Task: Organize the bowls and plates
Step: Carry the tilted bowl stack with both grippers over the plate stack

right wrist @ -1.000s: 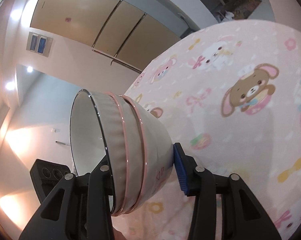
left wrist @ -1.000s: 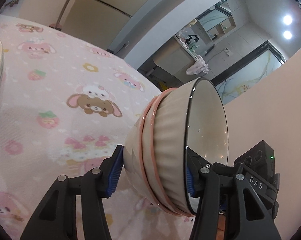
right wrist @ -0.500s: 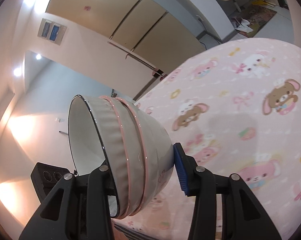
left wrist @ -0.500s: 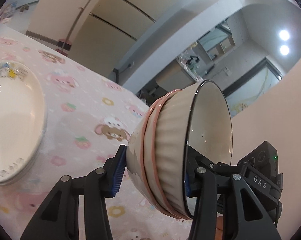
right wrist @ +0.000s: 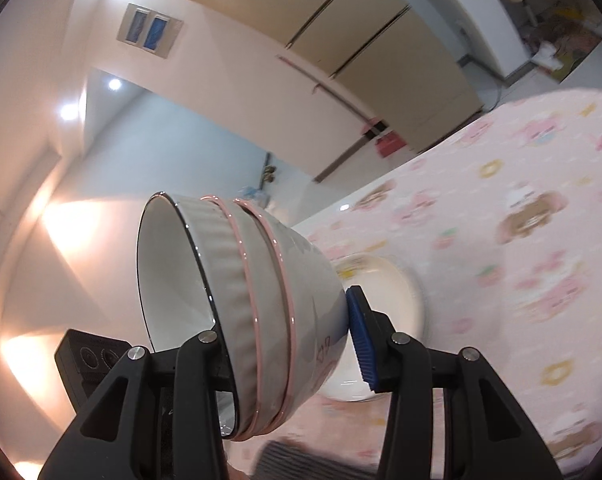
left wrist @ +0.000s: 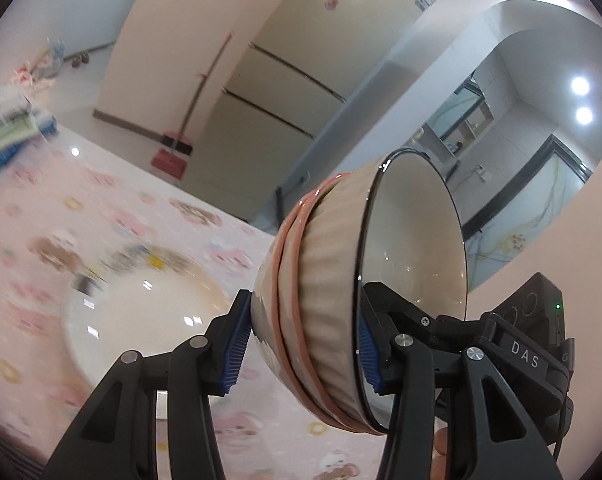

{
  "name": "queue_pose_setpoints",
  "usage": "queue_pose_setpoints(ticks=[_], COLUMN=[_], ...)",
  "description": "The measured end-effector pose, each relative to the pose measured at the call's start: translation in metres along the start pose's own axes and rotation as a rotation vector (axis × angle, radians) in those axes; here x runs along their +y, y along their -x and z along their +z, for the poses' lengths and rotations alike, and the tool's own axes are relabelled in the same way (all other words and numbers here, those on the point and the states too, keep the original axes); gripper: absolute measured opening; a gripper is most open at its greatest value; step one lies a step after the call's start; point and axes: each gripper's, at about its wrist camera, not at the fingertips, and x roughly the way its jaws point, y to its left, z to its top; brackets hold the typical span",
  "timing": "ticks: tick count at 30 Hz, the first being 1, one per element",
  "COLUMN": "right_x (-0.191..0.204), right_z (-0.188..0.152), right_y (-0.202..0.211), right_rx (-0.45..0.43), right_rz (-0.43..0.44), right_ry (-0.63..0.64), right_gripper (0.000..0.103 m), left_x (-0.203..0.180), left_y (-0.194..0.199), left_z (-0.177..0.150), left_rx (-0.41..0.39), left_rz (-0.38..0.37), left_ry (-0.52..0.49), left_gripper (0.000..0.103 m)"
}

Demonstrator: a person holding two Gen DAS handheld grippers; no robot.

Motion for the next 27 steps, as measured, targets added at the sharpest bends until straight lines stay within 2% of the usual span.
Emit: queue_pose_setpoints(ticks=[3, 5, 7, 9, 12, 19, 27], right_x=[0.017, 0.026, 0.026, 0.025, 0.017, -0.007, -0.031], right_z=[-0.013, -0.020, -0.024, -0.030, -0.039, -0.045, -0.049], right_y=[-0.016, -0.029, -0.039, -0.050, -0.066, -0.108, -0.132], right_rx=[0.005, 0.042, 0.061, 0.071, 0.087, 0.165, 0.201], right_rz=[0.014, 0.001, 0.004, -0.009, -0.031, -0.097, -0.143], right_ry=[0.005, 0.005, -0.015, 0.007, 0.017, 0.008, -0.017], right_gripper=[0.043, 0.043, 0.043, 0.043, 0.042, 0.042, 0.042], left_x=[0.013, 0.023, 0.035, 0.047, 0.064, 0.099, 0.128], left_y=[0.014, 0.020, 0.022, 0.018, 0.007, -0.028, -0.059], left_z=[0.006, 0.004, -0.002, -0.004, -0.009, -0.020, -0.030], left_rx=[-0.009, -0.029, -0.054, -0.044, -0.022, 0.030, 0.084], left_rz=[0.025, 0.040, 0.048, 0.059, 0.071, 0.149, 0.162], left_ry=[-0.008, -0.023, -0.030, -0.016, -0.020, 0.013, 0.045], left_gripper=[0.051, 0.051, 0.051, 0.051, 0.051, 0.050, 0.050])
